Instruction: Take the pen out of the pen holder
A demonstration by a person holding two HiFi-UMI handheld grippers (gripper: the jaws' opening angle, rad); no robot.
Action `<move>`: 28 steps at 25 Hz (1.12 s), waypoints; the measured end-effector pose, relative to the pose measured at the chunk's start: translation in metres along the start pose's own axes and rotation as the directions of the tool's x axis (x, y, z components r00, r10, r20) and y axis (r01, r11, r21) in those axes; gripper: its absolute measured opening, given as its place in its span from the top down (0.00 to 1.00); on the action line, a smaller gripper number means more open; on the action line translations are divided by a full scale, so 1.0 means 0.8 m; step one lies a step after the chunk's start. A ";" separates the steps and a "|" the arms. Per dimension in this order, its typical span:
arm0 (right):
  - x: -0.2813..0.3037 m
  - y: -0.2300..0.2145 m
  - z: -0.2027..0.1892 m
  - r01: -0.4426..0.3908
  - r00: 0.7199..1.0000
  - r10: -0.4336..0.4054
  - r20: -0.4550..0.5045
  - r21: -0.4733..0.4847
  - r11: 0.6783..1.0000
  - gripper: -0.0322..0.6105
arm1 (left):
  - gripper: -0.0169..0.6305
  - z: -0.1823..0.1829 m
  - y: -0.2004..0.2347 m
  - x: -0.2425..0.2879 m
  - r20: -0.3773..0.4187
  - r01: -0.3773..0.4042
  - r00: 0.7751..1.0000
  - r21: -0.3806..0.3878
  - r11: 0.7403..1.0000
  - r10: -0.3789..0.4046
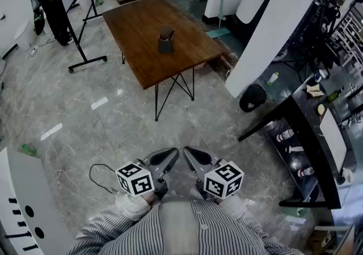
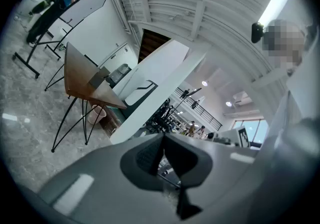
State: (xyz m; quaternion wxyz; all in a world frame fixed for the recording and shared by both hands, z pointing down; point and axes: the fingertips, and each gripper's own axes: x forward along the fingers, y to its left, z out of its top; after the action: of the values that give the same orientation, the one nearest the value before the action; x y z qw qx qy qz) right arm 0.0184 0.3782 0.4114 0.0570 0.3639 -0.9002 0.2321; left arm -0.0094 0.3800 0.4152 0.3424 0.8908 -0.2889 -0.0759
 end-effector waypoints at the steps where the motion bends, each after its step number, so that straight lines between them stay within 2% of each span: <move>1: 0.002 -0.009 0.004 0.007 1.000 -0.007 0.004 0.003 1.000 0.95 | 0.96 0.001 0.002 0.006 -0.004 0.004 1.000 0.001 1.000 -0.004; 5: 0.022 -0.039 0.018 0.023 1.000 -0.023 0.010 0.013 1.000 0.95 | 0.96 0.012 0.023 0.030 -0.017 0.012 1.000 0.005 1.000 -0.012; 11: 0.088 -0.085 0.040 0.013 1.000 -0.013 -0.004 0.031 0.999 0.95 | 0.96 0.056 0.092 0.074 -0.011 0.013 1.000 -0.022 1.000 -0.013; 19: 0.215 -0.174 0.147 0.031 0.996 -0.035 0.086 0.046 0.998 0.95 | 0.96 0.182 0.201 0.147 -0.015 0.037 0.999 0.005 0.999 -0.037; 23: 0.274 -0.212 0.192 0.024 0.995 -0.029 0.093 0.056 0.998 0.95 | 0.96 0.248 0.246 0.183 -0.008 0.070 0.998 0.019 0.997 -0.070; 28: 0.344 -0.257 0.236 0.010 0.995 -0.020 0.099 0.095 0.995 0.95 | 0.96 0.309 0.301 0.224 -0.048 0.090 0.995 0.050 0.995 -0.088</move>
State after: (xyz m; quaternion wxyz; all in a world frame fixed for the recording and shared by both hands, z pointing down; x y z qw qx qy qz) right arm -0.0300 -0.0104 0.3965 -0.0035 0.3841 -0.8872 0.2557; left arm -0.0562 -0.0054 0.3972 0.3219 0.9129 -0.2430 -0.0632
